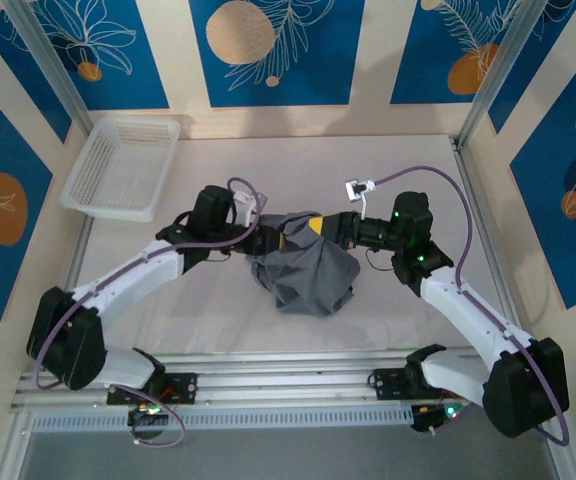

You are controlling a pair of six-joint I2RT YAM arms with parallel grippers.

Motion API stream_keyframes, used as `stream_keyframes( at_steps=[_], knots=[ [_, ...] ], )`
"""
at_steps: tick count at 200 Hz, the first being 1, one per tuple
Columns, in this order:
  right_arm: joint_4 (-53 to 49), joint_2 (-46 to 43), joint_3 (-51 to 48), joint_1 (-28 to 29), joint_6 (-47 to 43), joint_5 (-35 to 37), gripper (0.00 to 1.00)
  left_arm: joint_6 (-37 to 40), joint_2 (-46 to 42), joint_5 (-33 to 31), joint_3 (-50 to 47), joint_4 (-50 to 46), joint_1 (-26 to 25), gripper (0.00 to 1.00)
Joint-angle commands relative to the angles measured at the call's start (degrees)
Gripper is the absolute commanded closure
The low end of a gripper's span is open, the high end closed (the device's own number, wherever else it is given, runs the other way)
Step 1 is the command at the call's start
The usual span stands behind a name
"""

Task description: Fold the inside-out t-shirt

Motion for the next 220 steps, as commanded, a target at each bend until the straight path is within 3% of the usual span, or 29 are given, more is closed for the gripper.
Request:
stream_keyframes(
  at_steps=[1, 32, 56, 69, 77, 90, 104, 124, 141, 167, 205, 213, 220],
  knots=[
    [-4.1, -0.75, -0.16, -1.3, 1.06, 3.0, 1.0, -1.8, -0.47, 2.6, 2.0, 4.67, -0.53, 1.0],
    [-5.42, 0.04, -10.09, -12.54, 6.12, 10.75, 0.98, 1.43, -5.67, 0.72, 3.49, -0.06, 1.11, 1.0],
    [-2.73, 4.82, -16.37, -19.36, 8.23, 5.64, 1.0, 5.73, -9.04, 0.74, 3.79, -3.6, 1.8, 1.0],
    [-5.3, 4.99, -15.05, -19.64, 6.97, 1.56, 0.92, 7.87, -9.56, 3.19, 3.36, -4.36, 1.8, 1.0],
    [-8.19, 3.77, -13.45, -19.39, 5.77, 0.92, 0.82, 8.63, -9.34, 4.58, 2.8, -4.37, 1.74, 1.0],
    [-11.31, 0.14, -11.46, -18.11, 2.4, 2.27, 0.6, 9.23, -8.65, 6.47, 2.01, -3.98, 1.52, 1.0],
    [-12.23, -5.08, -10.35, -13.84, -5.11, 8.14, 0.51, 10.15, -7.83, 8.3, 1.85, -3.58, 0.73, 1.0],
    [-11.11, -10.89, -10.67, -2.64, -27.34, 21.39, 0.39, 12.83, -7.5, 8.72, 2.5, -4.05, -1.15, 1.0],
    [-10.81, -10.64, -9.79, 4.8, -44.32, 29.66, 0.27, 15.26, -7.38, 8.64, 3.38, -5.14, -2.48, 1.0],
    [-14.82, -3.21, -3.61, 6.62, -55.18, 24.64, 0.27, 17.27, -6.65, 8.78, 4.56, -6.87, -3.44, 1.0],
    [-16.46, 6.89, 1.73, 6.82, -57.81, 16.09, 0.33, 18.23, -6.8, 7.24, 4.93, -8.02, -4.0, 1.0],
    [-18.1, 8.62, 2.69, 6.82, -58.49, 14.24, 0.38, 18.32, -7.12, 7.02, 4.76, -8.0, -4.01, 1.0],
    [-18.98, 9.83, 3.61, 6.91, -57.56, 14.01, 0.51, 18.57, -7.49, 6.8, 4.54, -7.93, -4.01, 1.0]
  ],
)
